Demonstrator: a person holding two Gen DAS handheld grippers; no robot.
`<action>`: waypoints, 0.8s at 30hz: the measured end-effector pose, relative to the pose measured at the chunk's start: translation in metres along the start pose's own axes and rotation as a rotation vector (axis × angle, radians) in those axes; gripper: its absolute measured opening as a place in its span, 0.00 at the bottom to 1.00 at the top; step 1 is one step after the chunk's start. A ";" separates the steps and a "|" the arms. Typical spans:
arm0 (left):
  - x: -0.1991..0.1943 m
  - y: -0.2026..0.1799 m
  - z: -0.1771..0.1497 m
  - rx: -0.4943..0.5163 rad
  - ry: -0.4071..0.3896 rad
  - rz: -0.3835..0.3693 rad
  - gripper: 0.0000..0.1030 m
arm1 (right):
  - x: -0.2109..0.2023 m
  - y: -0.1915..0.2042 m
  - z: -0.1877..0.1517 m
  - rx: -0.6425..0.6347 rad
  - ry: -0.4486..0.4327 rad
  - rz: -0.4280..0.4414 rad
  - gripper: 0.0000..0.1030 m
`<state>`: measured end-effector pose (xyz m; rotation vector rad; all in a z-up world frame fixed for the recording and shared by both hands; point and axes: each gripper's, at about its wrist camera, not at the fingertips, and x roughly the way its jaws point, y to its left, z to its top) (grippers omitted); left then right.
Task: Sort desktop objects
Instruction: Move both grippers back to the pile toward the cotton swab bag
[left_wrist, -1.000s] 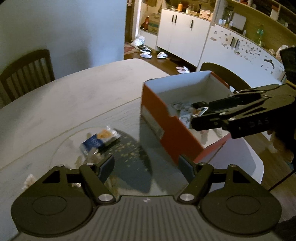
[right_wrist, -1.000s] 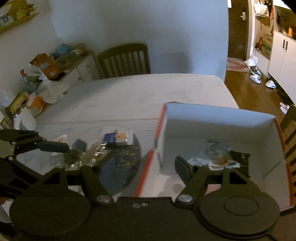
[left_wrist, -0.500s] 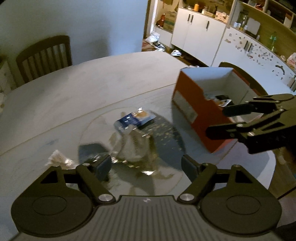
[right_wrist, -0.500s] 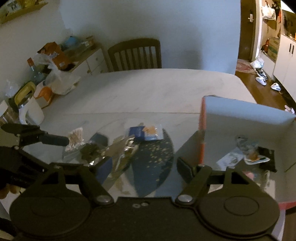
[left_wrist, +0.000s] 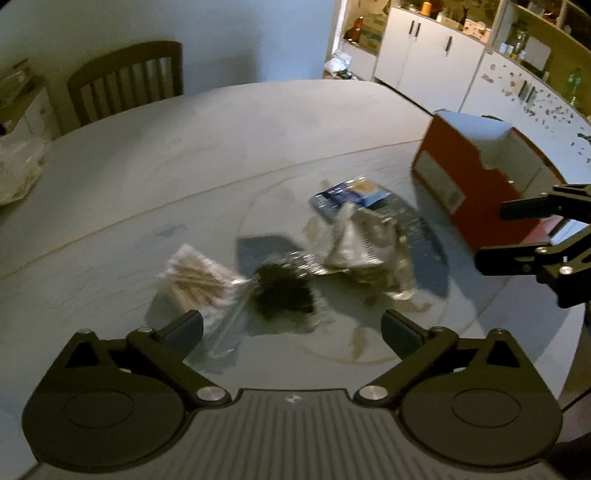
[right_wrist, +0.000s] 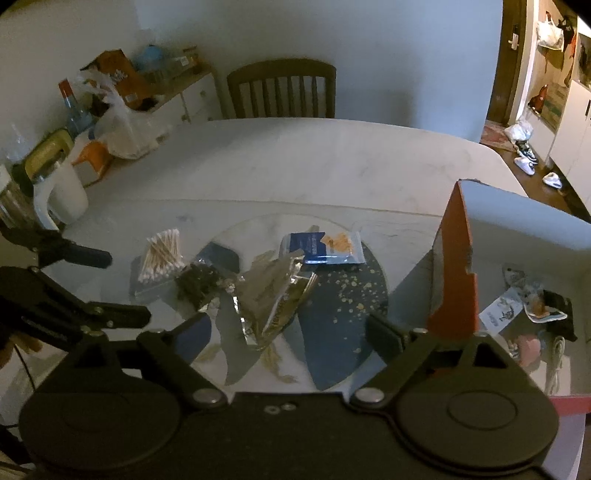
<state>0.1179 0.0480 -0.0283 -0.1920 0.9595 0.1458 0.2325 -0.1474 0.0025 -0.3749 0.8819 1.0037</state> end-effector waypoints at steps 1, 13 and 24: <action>0.002 0.005 -0.001 -0.005 0.003 0.005 1.00 | 0.003 0.002 0.000 0.002 0.002 0.004 0.88; 0.030 0.044 -0.006 0.008 0.007 0.058 1.00 | 0.034 0.012 0.010 0.014 0.027 0.001 0.88; 0.055 0.059 0.002 0.154 -0.010 0.027 1.00 | 0.065 0.005 0.013 0.044 0.080 -0.025 0.88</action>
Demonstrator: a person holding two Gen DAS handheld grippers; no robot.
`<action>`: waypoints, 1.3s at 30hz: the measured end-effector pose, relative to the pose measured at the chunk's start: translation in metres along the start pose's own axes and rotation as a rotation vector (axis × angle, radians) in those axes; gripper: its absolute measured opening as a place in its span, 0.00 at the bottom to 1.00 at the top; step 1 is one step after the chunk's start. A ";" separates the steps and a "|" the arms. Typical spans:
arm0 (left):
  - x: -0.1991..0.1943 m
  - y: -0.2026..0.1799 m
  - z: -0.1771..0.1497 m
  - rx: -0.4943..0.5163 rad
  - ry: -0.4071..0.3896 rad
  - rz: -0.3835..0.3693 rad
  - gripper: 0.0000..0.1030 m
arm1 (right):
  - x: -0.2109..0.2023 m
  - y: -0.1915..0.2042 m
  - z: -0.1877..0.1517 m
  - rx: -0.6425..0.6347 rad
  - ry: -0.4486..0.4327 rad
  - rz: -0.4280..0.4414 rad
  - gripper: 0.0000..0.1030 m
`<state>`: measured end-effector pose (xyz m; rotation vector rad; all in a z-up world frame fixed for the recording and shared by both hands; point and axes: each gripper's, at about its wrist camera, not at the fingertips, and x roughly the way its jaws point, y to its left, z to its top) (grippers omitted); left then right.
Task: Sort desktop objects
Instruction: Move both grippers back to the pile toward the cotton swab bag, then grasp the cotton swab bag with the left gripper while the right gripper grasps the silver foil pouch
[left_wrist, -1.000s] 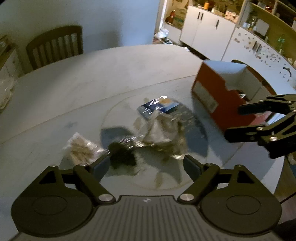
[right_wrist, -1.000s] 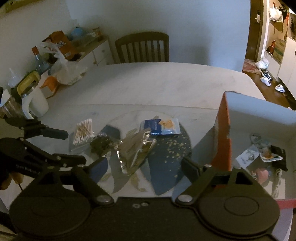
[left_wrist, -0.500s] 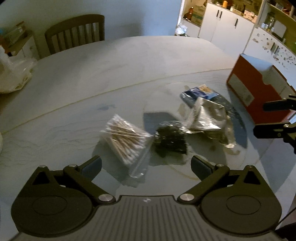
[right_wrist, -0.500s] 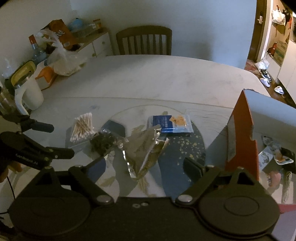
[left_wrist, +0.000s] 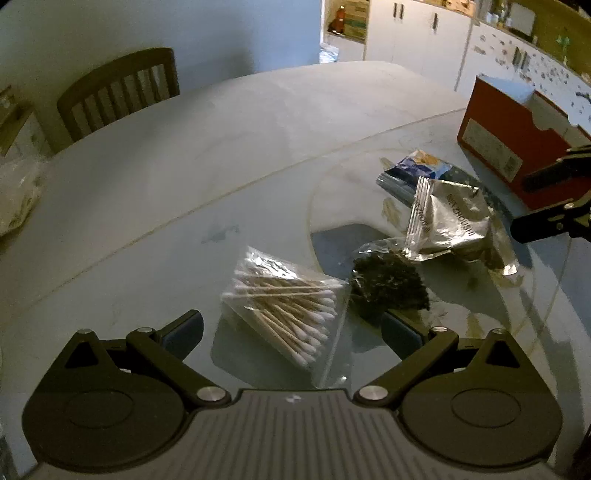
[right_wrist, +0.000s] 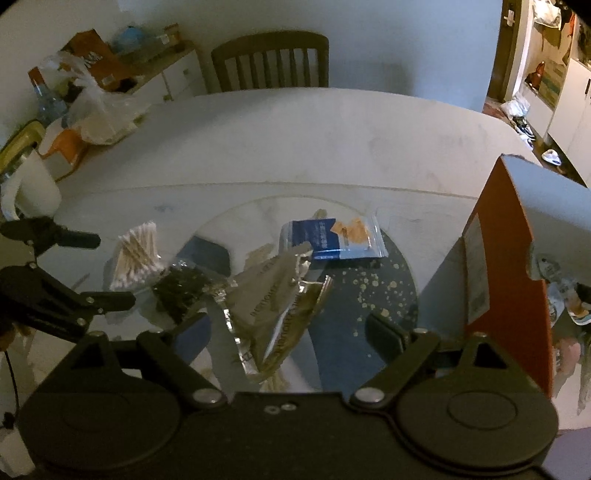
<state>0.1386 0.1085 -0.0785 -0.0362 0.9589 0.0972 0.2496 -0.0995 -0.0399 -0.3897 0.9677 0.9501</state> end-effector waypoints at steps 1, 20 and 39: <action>0.001 0.001 0.001 0.008 0.000 -0.004 1.00 | 0.003 0.000 0.000 0.002 0.004 -0.001 0.88; 0.026 0.012 0.007 0.077 -0.018 -0.033 0.99 | 0.049 -0.011 0.007 0.051 0.064 -0.019 0.77; 0.025 0.005 0.006 0.117 -0.023 -0.042 0.80 | 0.049 -0.018 0.009 0.138 0.054 0.036 0.43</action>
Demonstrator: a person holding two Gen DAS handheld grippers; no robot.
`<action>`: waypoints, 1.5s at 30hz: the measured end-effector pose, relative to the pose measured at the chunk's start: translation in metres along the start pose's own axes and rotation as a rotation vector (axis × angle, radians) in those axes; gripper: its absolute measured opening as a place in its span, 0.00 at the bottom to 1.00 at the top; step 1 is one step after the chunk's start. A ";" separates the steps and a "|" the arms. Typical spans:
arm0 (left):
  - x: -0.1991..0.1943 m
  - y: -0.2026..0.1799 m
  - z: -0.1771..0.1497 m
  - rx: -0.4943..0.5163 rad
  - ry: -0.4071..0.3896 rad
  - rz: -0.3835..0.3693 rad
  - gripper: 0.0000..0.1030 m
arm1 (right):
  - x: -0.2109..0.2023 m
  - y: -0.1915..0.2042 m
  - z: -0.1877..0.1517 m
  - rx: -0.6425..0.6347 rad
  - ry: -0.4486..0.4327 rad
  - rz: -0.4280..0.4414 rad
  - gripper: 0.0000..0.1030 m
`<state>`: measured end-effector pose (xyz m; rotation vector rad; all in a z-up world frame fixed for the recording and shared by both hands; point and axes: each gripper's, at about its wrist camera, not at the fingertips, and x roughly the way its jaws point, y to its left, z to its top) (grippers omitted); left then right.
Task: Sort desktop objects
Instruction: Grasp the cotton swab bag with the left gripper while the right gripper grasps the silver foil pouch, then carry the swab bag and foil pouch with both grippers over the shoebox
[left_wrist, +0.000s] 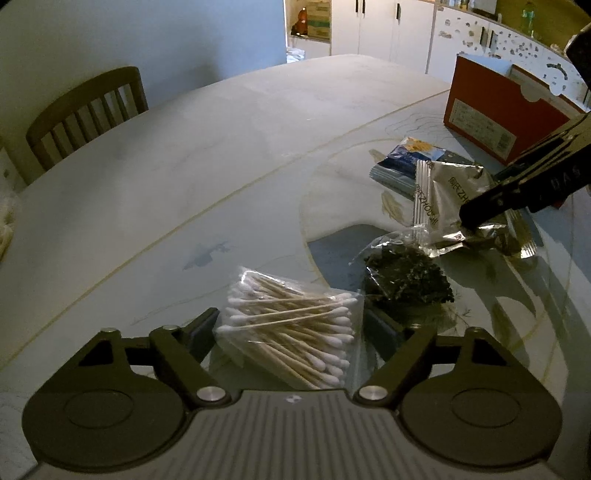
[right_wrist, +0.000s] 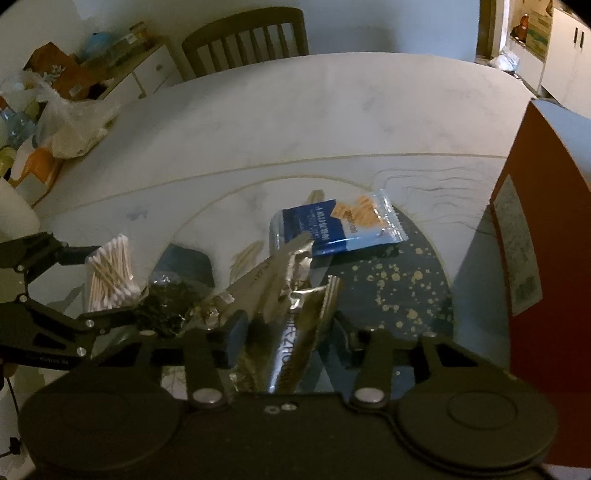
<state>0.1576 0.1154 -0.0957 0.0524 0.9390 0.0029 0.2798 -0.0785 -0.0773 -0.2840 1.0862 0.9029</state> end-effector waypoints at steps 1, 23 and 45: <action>-0.001 0.000 0.000 0.001 0.000 0.001 0.77 | -0.001 -0.001 0.000 0.007 -0.002 0.000 0.42; -0.033 -0.003 -0.009 -0.102 0.008 -0.002 0.68 | -0.027 -0.006 -0.012 0.032 -0.039 -0.011 0.28; -0.088 -0.058 0.019 -0.087 -0.051 -0.049 0.68 | -0.098 -0.018 -0.035 0.082 -0.142 0.032 0.26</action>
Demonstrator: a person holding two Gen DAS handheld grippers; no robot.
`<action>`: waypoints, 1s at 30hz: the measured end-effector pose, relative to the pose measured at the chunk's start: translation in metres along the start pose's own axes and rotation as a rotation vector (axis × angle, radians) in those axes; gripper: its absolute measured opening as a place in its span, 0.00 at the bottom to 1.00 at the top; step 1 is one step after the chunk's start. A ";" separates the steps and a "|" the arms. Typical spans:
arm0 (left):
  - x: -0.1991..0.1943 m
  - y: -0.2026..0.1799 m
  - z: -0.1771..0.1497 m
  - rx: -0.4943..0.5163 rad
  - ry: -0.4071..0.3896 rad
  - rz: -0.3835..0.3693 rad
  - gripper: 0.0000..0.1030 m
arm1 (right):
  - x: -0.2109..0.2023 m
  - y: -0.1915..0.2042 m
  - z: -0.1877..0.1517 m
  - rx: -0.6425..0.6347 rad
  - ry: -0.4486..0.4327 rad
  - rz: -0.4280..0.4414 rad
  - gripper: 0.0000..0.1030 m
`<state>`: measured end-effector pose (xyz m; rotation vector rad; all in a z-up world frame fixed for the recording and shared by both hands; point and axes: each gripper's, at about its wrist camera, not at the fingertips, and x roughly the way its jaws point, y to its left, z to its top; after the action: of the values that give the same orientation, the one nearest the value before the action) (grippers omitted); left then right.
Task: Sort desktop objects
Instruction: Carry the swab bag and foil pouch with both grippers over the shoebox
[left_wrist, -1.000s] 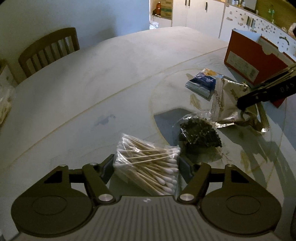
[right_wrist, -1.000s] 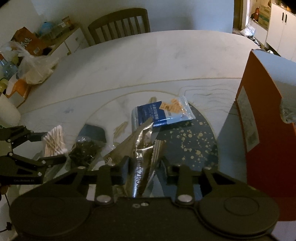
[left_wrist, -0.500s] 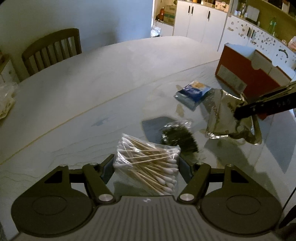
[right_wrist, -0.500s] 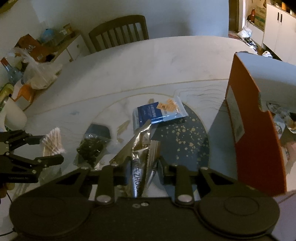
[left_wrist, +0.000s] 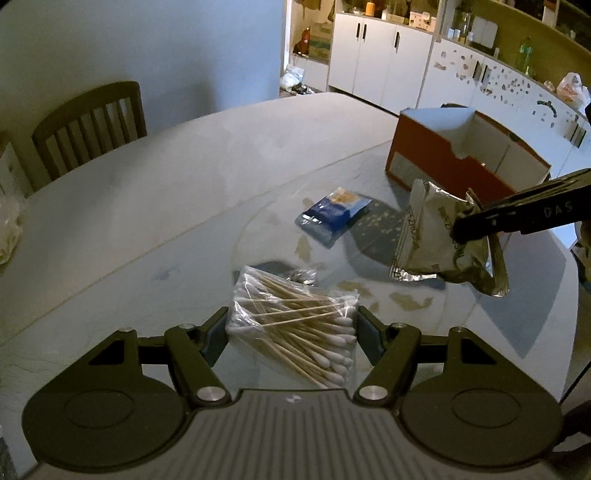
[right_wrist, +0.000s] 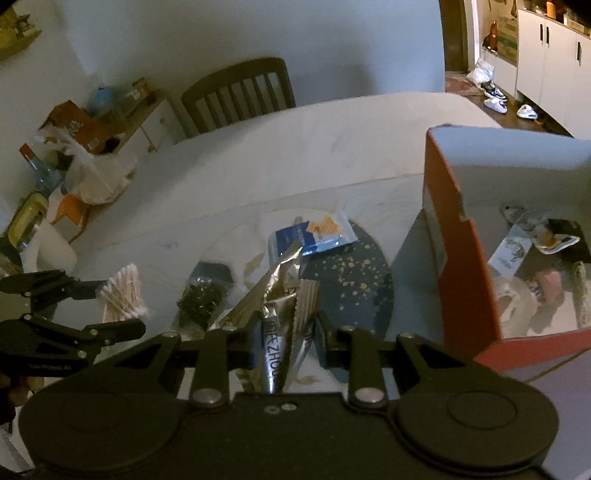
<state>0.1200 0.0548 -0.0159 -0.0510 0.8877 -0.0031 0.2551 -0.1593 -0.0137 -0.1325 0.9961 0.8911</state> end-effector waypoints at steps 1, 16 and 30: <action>-0.003 -0.004 0.001 0.000 -0.002 -0.003 0.68 | -0.004 -0.002 0.000 0.003 -0.006 0.003 0.26; -0.019 -0.053 0.033 0.033 -0.031 -0.031 0.68 | -0.062 -0.047 0.018 0.018 -0.071 0.014 0.26; 0.008 -0.110 0.076 0.083 -0.038 -0.048 0.68 | -0.095 -0.118 0.030 0.058 -0.128 -0.008 0.26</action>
<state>0.1861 -0.0521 0.0310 0.0054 0.8472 -0.0836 0.3359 -0.2777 0.0428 -0.0296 0.9005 0.8524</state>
